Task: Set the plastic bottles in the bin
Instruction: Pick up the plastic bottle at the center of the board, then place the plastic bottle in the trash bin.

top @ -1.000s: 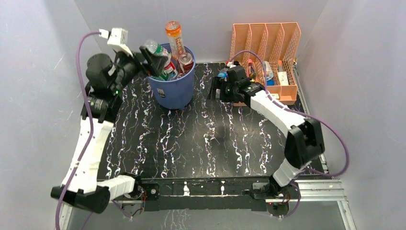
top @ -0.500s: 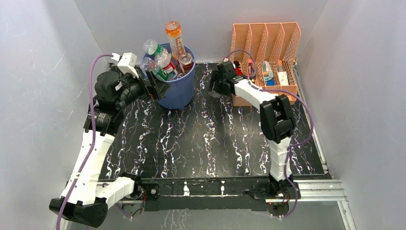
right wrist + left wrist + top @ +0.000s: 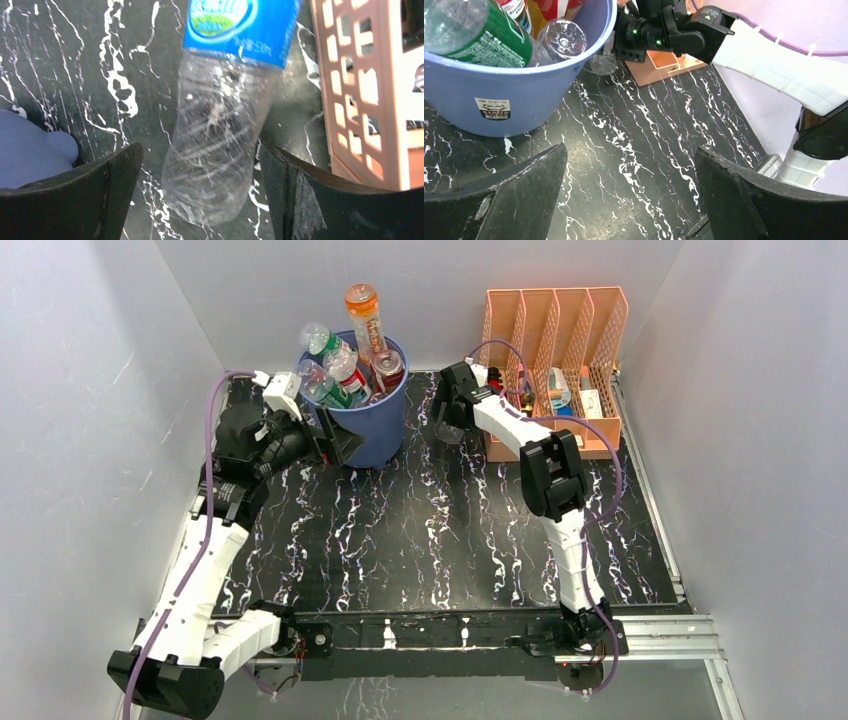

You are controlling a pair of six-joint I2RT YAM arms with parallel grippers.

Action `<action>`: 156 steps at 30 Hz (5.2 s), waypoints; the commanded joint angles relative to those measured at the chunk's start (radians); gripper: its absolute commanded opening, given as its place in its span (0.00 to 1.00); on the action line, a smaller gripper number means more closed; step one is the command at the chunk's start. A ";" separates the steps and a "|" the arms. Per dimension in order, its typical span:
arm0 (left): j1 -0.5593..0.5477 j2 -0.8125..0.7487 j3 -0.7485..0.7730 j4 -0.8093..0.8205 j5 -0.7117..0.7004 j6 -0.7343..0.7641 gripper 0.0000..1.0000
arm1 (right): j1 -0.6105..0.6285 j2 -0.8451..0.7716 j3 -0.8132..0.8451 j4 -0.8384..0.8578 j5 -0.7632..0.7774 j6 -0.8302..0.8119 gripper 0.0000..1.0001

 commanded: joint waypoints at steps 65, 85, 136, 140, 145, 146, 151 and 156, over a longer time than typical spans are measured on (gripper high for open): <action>-0.114 -0.342 -0.532 0.417 0.083 -0.620 0.98 | 0.507 -1.112 -1.292 1.168 -0.424 0.526 0.50; -0.137 -0.339 -0.572 0.357 0.007 -0.584 0.82 | 0.621 -0.921 -1.207 1.368 -0.383 0.561 0.49; -0.140 -0.253 -0.630 0.323 0.543 -0.634 0.52 | -0.014 -1.288 -1.138 0.562 -0.815 0.287 0.98; -0.140 -0.238 -0.635 0.373 0.542 -0.662 0.52 | -0.017 -1.255 -1.175 0.686 -0.901 0.364 0.98; -0.140 -0.188 -0.517 0.322 0.496 -0.621 0.52 | -0.018 -1.294 -1.151 0.624 -0.848 0.297 0.98; -0.140 -0.176 -0.480 0.292 0.473 -0.601 0.52 | -0.018 -1.299 -1.139 0.595 -0.838 0.279 0.98; -0.141 -0.173 -0.308 0.217 0.338 -0.492 0.51 | -0.019 -1.332 -1.111 0.490 -0.799 0.207 0.98; -0.140 -0.089 -0.010 0.061 0.093 -0.224 0.52 | -0.020 -1.354 -1.160 0.490 -0.813 0.205 0.98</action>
